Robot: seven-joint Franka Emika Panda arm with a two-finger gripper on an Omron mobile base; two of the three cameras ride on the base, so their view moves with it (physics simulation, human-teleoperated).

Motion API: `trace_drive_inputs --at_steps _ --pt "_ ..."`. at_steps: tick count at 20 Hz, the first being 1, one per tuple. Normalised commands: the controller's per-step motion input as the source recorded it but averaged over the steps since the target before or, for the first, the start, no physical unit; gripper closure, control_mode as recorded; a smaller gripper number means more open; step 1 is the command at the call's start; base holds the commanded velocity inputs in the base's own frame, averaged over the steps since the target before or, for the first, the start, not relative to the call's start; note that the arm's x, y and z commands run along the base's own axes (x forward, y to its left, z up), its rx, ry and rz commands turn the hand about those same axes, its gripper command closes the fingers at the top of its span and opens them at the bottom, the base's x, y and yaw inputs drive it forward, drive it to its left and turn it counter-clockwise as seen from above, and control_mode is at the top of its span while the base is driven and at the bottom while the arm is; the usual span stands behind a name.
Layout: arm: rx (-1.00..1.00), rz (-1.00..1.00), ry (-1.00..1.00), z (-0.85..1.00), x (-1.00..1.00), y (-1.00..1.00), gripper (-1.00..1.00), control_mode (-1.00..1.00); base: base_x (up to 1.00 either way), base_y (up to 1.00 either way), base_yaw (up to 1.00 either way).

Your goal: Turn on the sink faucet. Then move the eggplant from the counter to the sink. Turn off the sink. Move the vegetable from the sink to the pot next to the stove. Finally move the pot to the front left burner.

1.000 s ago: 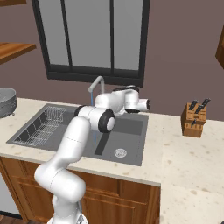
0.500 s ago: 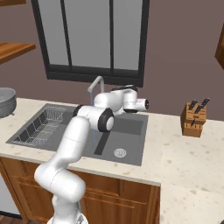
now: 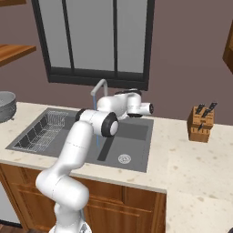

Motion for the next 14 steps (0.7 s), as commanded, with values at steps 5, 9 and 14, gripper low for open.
trace_drive_inputs --at_steps 5,9,14 --pt "0.00 0.08 0.00 0.00 0.09 0.44 -1.00 -1.00 0.00 0.00 0.00" --pt "0.00 0.10 0.00 0.00 0.11 0.47 -1.00 -1.00 0.00 0.00 0.00" --pt "0.00 0.12 -0.01 0.03 0.02 0.47 -1.00 -1.00 0.00 0.00 0.00"
